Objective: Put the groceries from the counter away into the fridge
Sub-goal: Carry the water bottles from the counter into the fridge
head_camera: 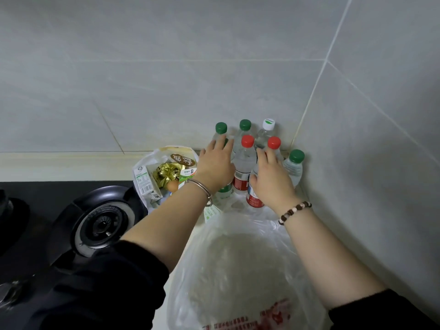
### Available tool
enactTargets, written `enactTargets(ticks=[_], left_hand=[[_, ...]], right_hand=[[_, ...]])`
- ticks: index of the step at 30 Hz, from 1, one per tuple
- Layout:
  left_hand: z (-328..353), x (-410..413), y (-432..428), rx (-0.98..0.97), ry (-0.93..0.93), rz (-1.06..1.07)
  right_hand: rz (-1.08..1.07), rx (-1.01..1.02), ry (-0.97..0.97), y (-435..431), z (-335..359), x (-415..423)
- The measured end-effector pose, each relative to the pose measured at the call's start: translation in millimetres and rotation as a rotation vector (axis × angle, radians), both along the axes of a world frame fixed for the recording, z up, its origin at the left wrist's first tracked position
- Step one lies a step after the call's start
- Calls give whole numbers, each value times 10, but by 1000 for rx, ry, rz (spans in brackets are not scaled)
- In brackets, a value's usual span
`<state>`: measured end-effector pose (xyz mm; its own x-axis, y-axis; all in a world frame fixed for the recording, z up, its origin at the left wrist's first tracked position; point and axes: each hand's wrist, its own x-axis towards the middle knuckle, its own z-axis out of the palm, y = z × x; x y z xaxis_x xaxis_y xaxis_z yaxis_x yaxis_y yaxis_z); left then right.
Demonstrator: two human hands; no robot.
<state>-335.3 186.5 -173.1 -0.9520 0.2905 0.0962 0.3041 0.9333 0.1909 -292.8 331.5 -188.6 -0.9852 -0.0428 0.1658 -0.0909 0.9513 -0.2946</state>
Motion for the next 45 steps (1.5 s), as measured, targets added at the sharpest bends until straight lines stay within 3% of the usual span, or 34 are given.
enactTargets(ticks=[5,12,21,28,34,45], left_hand=[[74,5,-57,-79,98,-57],[50,222,-113,-86,-33,-68],[78,478,-97,175,59,54],[381,899,-313,330,227,148],[659,1372,-722,332,336,291],[940,3109,-1909,222,540,602]], right_hand=[[1,88,10,51,50,-62],[-31,156,1,101,133,-55],[-43,61,-24,52,268,-2],[22,95,146,-231,762,222],[180,68,232,-740,1070,585],[636,-3,165,-2185,1248,1879]])
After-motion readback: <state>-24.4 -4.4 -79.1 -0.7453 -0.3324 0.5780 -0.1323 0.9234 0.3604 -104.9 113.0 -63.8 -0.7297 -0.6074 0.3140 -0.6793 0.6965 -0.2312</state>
